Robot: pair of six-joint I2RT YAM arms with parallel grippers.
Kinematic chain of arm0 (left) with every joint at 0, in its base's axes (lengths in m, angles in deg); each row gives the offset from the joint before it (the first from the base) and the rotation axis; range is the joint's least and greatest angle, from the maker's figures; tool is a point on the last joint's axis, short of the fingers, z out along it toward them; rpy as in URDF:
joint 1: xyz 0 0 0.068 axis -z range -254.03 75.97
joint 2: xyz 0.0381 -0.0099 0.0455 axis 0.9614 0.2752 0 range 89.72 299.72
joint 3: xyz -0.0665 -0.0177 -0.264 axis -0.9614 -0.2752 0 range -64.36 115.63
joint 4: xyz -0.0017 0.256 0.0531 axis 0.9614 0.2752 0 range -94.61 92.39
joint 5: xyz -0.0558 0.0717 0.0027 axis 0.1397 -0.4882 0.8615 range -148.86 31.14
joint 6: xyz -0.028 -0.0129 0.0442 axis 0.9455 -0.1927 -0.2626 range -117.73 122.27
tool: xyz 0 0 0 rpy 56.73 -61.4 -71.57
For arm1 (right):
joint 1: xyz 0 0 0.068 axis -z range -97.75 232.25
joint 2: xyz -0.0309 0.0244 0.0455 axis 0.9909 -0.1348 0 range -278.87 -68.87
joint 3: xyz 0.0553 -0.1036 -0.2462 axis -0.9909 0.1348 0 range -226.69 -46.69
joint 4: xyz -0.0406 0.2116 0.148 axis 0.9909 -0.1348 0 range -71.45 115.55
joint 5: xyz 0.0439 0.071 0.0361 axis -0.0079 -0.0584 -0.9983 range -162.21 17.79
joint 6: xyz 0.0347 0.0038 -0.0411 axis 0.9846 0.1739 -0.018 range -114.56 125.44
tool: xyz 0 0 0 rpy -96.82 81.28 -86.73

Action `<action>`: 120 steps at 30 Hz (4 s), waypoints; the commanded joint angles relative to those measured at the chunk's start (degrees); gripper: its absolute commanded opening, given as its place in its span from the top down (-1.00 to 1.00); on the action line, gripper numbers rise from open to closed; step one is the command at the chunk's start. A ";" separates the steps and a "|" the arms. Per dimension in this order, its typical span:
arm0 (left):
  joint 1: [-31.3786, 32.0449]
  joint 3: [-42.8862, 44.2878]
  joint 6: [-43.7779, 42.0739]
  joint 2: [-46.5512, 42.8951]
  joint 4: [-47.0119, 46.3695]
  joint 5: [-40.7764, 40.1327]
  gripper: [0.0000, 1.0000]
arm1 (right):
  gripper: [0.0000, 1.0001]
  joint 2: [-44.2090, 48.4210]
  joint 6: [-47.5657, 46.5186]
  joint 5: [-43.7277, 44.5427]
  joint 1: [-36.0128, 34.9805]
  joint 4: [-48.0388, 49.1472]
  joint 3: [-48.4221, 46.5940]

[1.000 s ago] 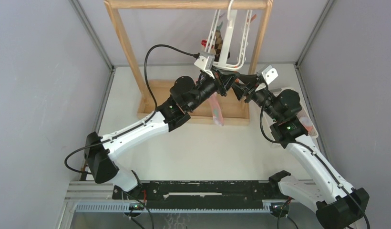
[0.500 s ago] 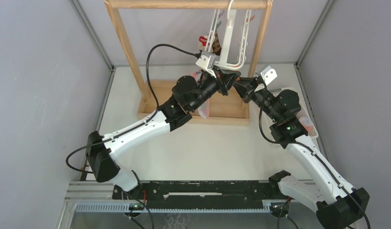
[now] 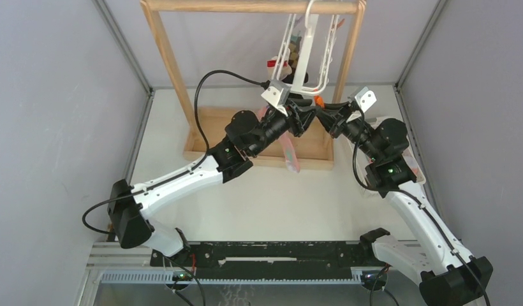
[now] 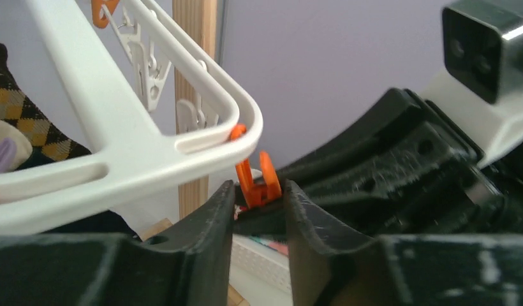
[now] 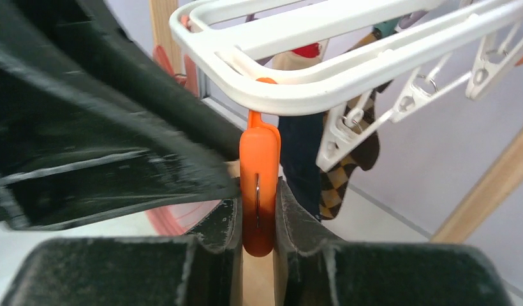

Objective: Clip the socks to the hanger
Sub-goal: Open the clamp at the hanger.

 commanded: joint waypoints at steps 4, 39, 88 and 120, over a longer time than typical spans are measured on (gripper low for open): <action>0.50 -6.06 -4.91 -4.59 -4.04 3.65 -0.15 | 1.00 0.90 1.23 0.83 1.44 0.33 -2.37; -6.12 3.10 13.94 3.11 -13.45 17.08 -0.54 | 1.00 1.90 1.64 -1.28 1.26 0.23 -2.32; -5.60 0.85 19.62 3.45 -18.94 12.10 0.29 | 1.00 0.81 0.94 -0.75 -0.43 0.41 -2.02; -5.43 -7.60 18.61 -3.13 -12.09 9.20 1.00 | -0.28 11.05 7.52 22.45 5.75 -5.20 3.95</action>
